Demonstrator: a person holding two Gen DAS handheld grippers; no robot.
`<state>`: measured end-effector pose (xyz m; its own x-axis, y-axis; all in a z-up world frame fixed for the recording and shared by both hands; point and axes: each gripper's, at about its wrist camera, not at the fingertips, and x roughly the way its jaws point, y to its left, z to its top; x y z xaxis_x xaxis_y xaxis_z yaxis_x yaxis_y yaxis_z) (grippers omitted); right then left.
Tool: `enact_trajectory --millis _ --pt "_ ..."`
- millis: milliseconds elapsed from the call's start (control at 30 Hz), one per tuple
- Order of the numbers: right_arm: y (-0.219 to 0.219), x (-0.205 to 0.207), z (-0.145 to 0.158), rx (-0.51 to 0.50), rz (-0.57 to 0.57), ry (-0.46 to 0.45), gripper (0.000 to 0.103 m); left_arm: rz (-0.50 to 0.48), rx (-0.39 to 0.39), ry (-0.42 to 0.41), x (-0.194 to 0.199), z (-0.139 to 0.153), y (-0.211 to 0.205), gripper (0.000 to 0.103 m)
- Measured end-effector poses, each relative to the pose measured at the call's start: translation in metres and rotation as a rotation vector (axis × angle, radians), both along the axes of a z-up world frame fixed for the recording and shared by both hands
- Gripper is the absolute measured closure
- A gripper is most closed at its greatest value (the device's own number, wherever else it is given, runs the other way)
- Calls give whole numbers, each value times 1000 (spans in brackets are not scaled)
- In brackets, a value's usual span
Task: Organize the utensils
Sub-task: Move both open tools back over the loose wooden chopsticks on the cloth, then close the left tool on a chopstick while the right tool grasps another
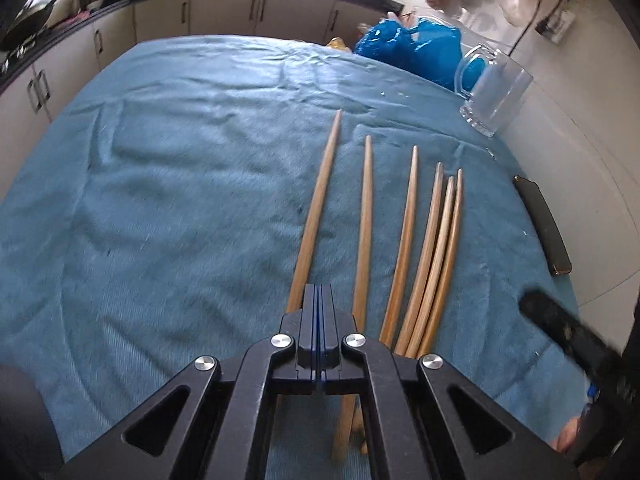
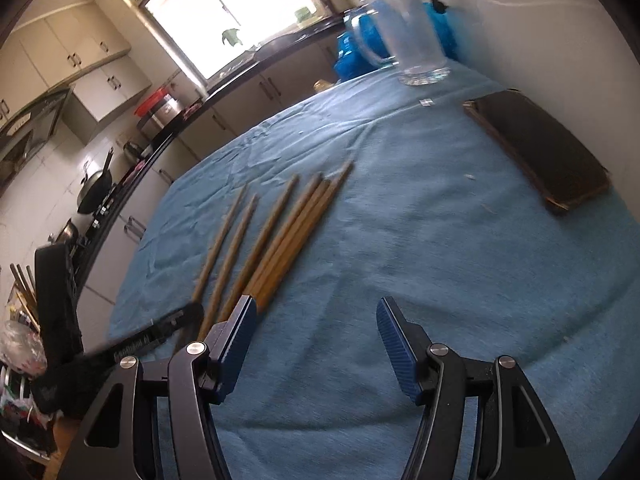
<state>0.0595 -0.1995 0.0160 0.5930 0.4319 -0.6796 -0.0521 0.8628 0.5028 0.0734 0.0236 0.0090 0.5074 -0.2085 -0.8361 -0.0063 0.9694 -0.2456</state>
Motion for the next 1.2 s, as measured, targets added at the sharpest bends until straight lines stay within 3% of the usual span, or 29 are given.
enact_trajectory --millis 167,400,467,533,567,633,767,967,1133,1200 --pt "36 37 12 -15 106 -17 54 8 -27 1 -9 0 11 103" --pt "114 92 -4 -164 252 75 55 12 -68 0 -10 -2 15 103" --pt "129 97 -4 -231 255 61 56 22 -108 15 -10 -3 21 103" --pt "140 104 -11 -268 263 113 56 36 -173 45 -10 -5 29 103" --pt "143 104 -11 -295 256 94 60 41 -203 60 -11 -6 32 103" --pt "150 105 -12 -367 256 100 90 47 -248 85 -14 -8 38 103" --pt "148 101 -10 -323 257 132 91 58 -275 116 -29 -8 43 103" --pt "140 68 -9 -257 298 157 93 37 -236 113 -63 -5 41 103" --pt "133 36 -10 -230 327 167 93 -18 -126 35 -88 14 32 103" --pt "132 29 -11 -225 325 159 93 -20 -20 -14 -88 24 25 102"
